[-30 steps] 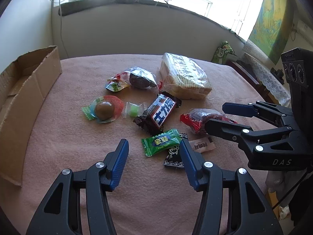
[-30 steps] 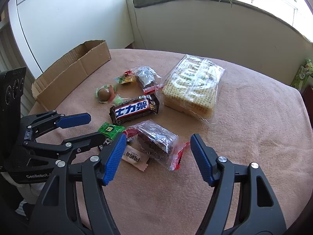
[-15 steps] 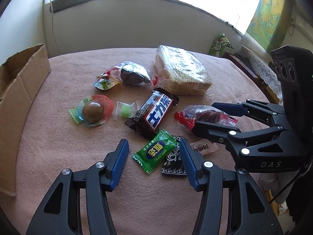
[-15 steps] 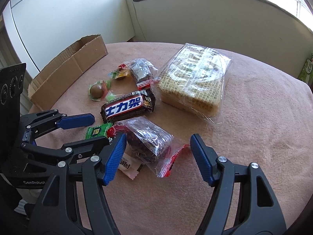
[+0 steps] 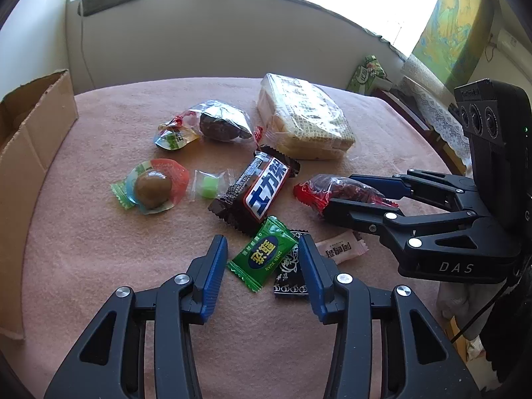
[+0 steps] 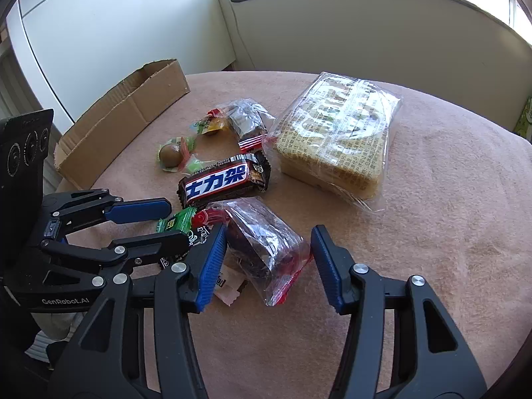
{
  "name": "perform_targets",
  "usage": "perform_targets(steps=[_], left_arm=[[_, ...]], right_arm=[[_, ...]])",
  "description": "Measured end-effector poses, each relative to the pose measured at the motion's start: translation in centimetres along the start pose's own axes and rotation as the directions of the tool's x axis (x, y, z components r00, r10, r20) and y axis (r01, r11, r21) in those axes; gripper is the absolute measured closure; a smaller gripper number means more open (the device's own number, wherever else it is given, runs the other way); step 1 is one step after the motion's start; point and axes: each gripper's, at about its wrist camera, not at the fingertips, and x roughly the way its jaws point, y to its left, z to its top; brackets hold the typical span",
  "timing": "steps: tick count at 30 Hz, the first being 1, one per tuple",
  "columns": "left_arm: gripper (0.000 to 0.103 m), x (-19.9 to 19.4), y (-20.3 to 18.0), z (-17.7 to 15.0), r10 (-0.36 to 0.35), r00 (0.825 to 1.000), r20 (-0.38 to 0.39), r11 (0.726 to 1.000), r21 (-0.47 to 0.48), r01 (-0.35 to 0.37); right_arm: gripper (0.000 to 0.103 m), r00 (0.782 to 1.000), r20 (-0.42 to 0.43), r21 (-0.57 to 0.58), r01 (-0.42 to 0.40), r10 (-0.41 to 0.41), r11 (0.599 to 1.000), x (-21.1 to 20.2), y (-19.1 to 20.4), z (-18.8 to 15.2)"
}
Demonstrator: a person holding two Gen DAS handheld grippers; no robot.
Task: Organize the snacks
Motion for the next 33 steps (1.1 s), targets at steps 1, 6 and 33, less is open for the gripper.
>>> perform_targets(steps=[1, 6, 33], left_arm=[[0.058, 0.1, -0.1, 0.1, -0.001, 1.0, -0.002, 1.0, 0.0, 0.001], [0.065, 0.3, -0.7, 0.1, 0.004, 1.0, 0.001, 0.999, 0.033, -0.004], [0.098, -3.7, 1.9, -0.7, 0.035, 0.994, 0.108, 0.998, -0.064, -0.028]], right_arm=[[0.049, 1.0, 0.002, 0.003, -0.001, 0.001, 1.0, 0.0, 0.0, 0.0], [0.051, 1.0, 0.01, 0.011, -0.001, 0.001, 1.0, 0.0, 0.0, -0.1], [0.057, 0.993, 0.101, 0.032, 0.053, -0.056, 0.998, -3.6, 1.0, 0.2]])
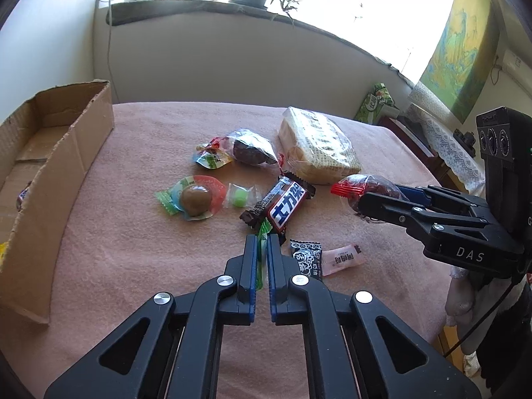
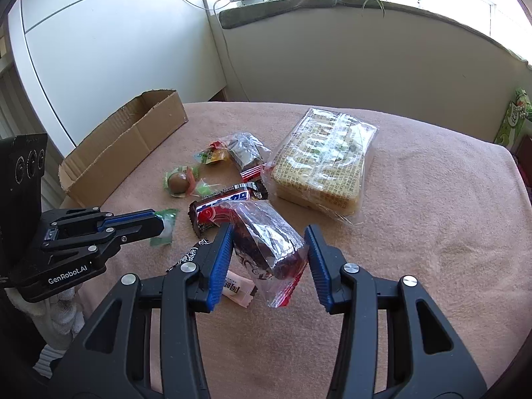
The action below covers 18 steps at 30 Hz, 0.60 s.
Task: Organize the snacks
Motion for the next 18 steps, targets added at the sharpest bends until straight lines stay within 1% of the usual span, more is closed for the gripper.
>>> perform_targets(steps=[3, 7, 9, 13, 15, 18], left_arm=[[0.098, -0.1, 0.3, -0.1, 0.012, 1.0, 0.004, 1.0, 0.002, -0.012], [0.098, 0.6, 1.0, -0.4, -0.006, 1.0, -0.011, 1.0, -0.018, 0.006], [0.098, 0.9, 0.8, -0.3, -0.014, 1.0, -0.017, 1.0, -0.006, 0.014], [0.097, 1.2, 0.3, 0.0, -0.001, 1.0, -0.021, 1.0, 0.01, 0.001], [0.094, 1.8, -0.1, -0.1, -0.011, 0.999, -0.049, 1.0, 0.023, 0.012], [0.093, 2.8, -0.8, -0.6, 0.013, 0.997, -0.078, 0.998, 0.058, -0.009]], right_arm=[[0.057, 1.0, 0.005, -0.017, -0.001, 0.001, 1.0, -0.1, 0.7, 0.2], [0.057, 1.0, 0.003, -0.029, 0.003, -0.003, 1.0, 0.2, 1.3, 0.2], [0.057, 1.0, 0.001, -0.025, 0.004, -0.004, 1.0, 0.3, 1.3, 0.2], [0.057, 1.0, 0.001, -0.02, 0.009, -0.009, 1.0, 0.3, 1.2, 0.1], [0.057, 1.0, 0.004, -0.015, 0.013, -0.013, 1.0, 0.2, 1.0, 0.1], [0.057, 1.0, 0.009, -0.008, 0.015, -0.015, 1.0, 0.0, 0.7, 0.1]])
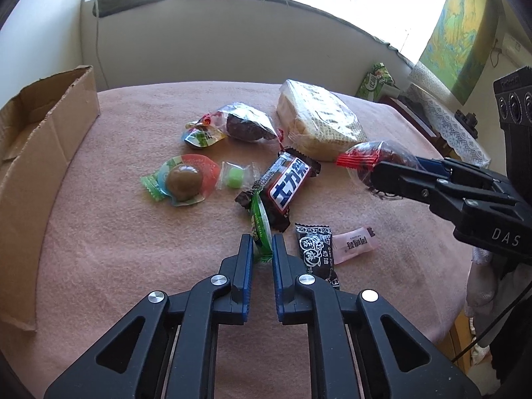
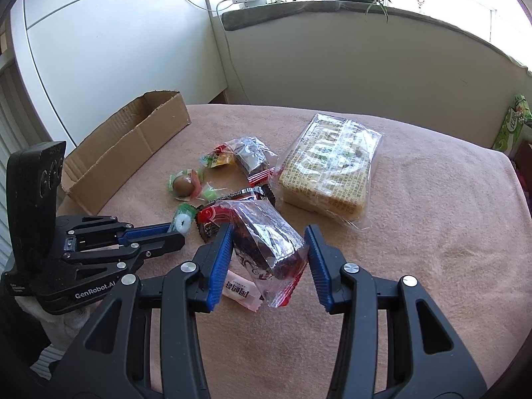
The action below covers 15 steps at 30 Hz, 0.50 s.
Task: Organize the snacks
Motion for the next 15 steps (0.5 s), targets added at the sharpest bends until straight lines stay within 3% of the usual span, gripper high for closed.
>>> perform_targets(steps=[15], left_arm=[[0.096, -2.5, 1.2, 0.2, 0.003, 0.997, 0.078, 0.998, -0.058, 0.002]], right_arm=[[0.057, 1.0, 0.021, 0.003, 0.005, -0.005, 1.0, -0.6, 0.0, 0.4]])
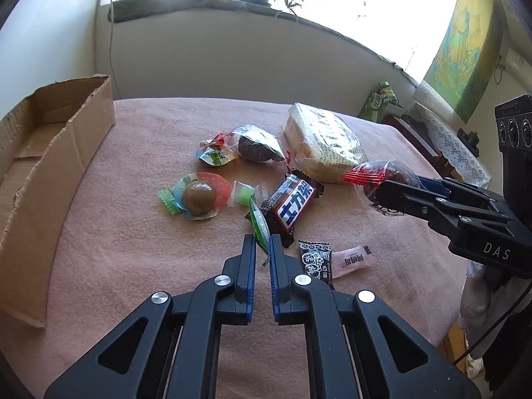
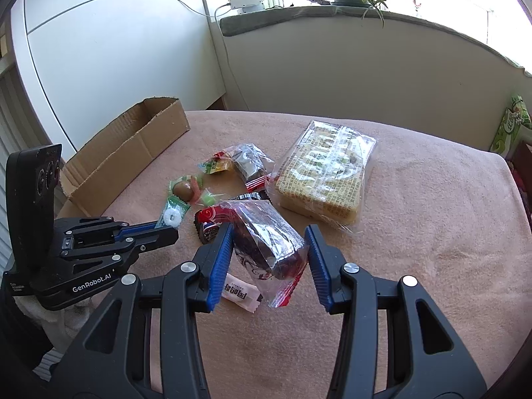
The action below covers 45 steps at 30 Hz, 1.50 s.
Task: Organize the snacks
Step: 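Carry the candy bag with the right gripper while the left gripper carries the green candy to the box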
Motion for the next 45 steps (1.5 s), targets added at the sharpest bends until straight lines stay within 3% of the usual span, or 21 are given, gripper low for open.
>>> perform_targets(steps=[10, 21, 36, 45], left_arm=[[0.096, -4.3, 2.9, 1.1, 0.061, 0.993, 0.099, 0.997, -0.047, -0.057], [0.096, -8.2, 7.8, 1.5, 0.181, 0.968, 0.174, 0.98, -0.115, -0.163], [0.096, -10.9, 13.3, 1.2, 0.306, 0.932, 0.195, 0.943, -0.199, -0.268], [0.096, -10.9, 15.0, 1.2, 0.345, 0.921, 0.182, 0.927, -0.222, -0.303]], right_arm=[[0.057, 0.999, 0.032, -0.055, -0.033, 0.034, 0.998, 0.1, 3.4, 2.2], [0.057, 0.994, 0.048, -0.14, -0.093, 0.101, 0.986, 2.6, 8.9, 6.0], [0.057, 0.981, 0.03, -0.263, -0.176, 0.19, 0.949, 6.9, 17.1, 10.7], [0.057, 0.978, 0.002, -0.297, -0.2, 0.21, 0.934, 9.8, 20.1, 12.2]])
